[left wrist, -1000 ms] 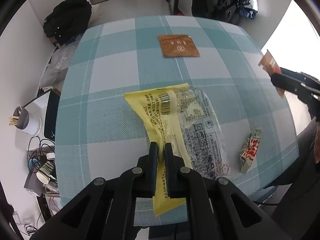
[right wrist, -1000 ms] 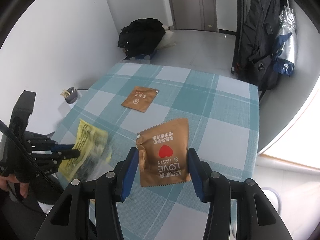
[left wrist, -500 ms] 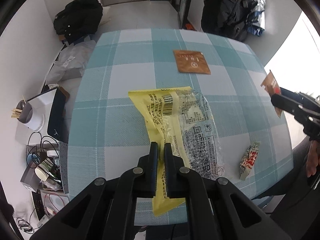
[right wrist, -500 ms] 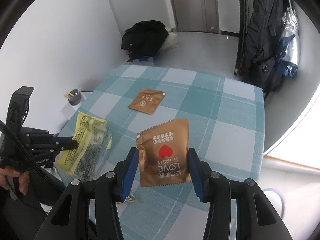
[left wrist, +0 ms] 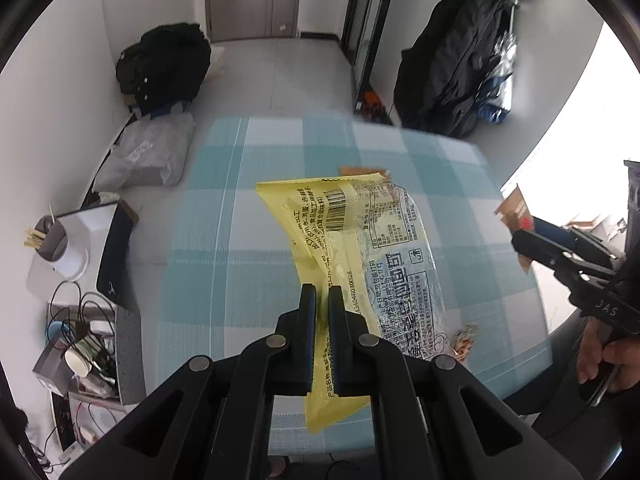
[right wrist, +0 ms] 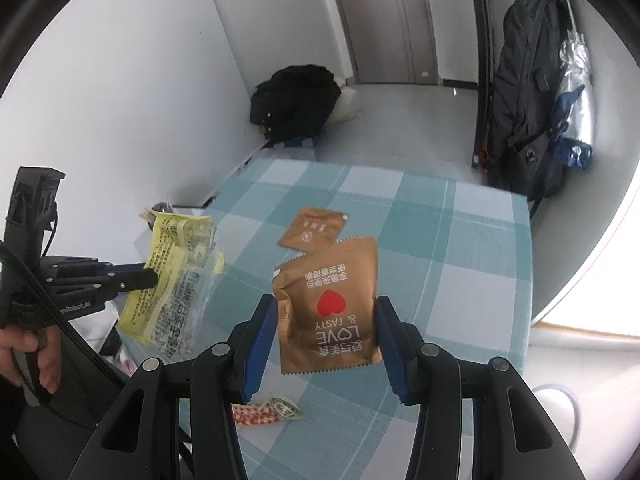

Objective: Collect trash
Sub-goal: 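Carry the yellow wrapper with the left tool while the right tool carries the sachet to the bin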

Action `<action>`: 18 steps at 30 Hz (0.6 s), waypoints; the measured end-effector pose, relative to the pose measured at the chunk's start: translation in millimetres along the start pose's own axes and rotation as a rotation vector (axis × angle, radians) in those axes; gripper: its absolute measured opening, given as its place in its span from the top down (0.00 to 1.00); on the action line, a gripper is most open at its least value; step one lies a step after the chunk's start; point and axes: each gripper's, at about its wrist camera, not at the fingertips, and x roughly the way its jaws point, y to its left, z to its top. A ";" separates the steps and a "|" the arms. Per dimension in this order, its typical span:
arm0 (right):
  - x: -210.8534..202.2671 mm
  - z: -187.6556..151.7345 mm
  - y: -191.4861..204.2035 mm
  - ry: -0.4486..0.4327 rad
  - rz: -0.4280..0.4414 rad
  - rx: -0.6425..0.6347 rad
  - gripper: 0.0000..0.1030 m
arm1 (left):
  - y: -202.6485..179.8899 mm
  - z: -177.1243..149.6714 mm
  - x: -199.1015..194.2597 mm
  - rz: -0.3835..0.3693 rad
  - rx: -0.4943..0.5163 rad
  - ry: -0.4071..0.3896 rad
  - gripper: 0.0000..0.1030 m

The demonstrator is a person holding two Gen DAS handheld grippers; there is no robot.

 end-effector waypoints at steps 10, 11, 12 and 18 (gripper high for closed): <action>-38.9 20.9 -10.4 -0.087 0.000 0.065 0.53 | -11.4 21.1 -27.6 -0.060 -0.007 -0.094 0.98; -43.3 22.2 -11.8 -0.097 -0.003 0.067 0.53 | -12.8 22.6 -29.4 -0.068 -0.007 -0.099 0.98; -49.2 23.7 -14.0 -0.108 -0.006 0.068 0.53 | -16.7 26.3 -32.5 -0.074 -0.003 -0.111 0.98; -90.7 34.6 -31.5 -0.178 -0.032 0.082 0.53 | -44.2 42.8 -44.3 -0.110 0.035 -0.154 0.98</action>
